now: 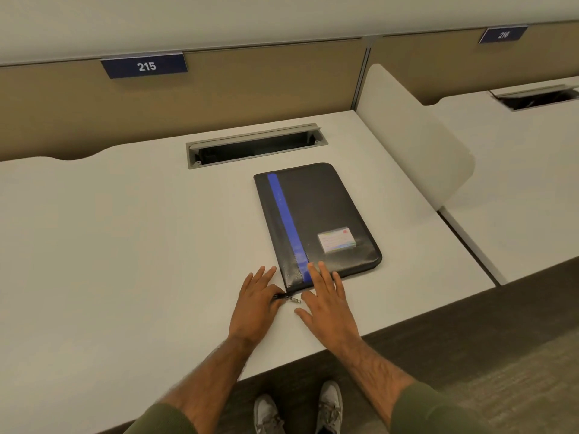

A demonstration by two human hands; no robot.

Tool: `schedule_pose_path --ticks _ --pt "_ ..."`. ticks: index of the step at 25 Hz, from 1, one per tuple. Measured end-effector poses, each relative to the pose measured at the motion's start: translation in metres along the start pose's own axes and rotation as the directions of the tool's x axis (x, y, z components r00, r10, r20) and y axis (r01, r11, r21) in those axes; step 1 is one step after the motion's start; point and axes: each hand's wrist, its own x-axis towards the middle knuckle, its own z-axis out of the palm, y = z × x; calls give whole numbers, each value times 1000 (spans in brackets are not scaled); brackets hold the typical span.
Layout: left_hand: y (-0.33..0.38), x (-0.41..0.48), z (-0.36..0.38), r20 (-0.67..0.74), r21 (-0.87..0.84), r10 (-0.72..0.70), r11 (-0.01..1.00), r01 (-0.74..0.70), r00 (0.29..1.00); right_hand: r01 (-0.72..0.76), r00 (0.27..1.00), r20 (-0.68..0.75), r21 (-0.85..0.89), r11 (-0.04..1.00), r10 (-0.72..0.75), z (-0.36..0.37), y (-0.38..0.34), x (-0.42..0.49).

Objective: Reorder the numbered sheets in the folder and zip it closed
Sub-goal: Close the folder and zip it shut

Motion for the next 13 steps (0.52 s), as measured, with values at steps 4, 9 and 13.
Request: schedule_pose_path --ticks 4,9,13 --pt "4 -3 0 -16 -49 -17 999 16 1000 -74 997 -14 33 997 74 -1 -20 5" --pt "7 -7 3 -13 -110 -57 992 55 998 -111 993 -29 48 993 113 -2 -26 12" --pt "7 -11 6 -21 -114 -56 992 53 998 -134 991 -13 40 990 134 0 -23 13"
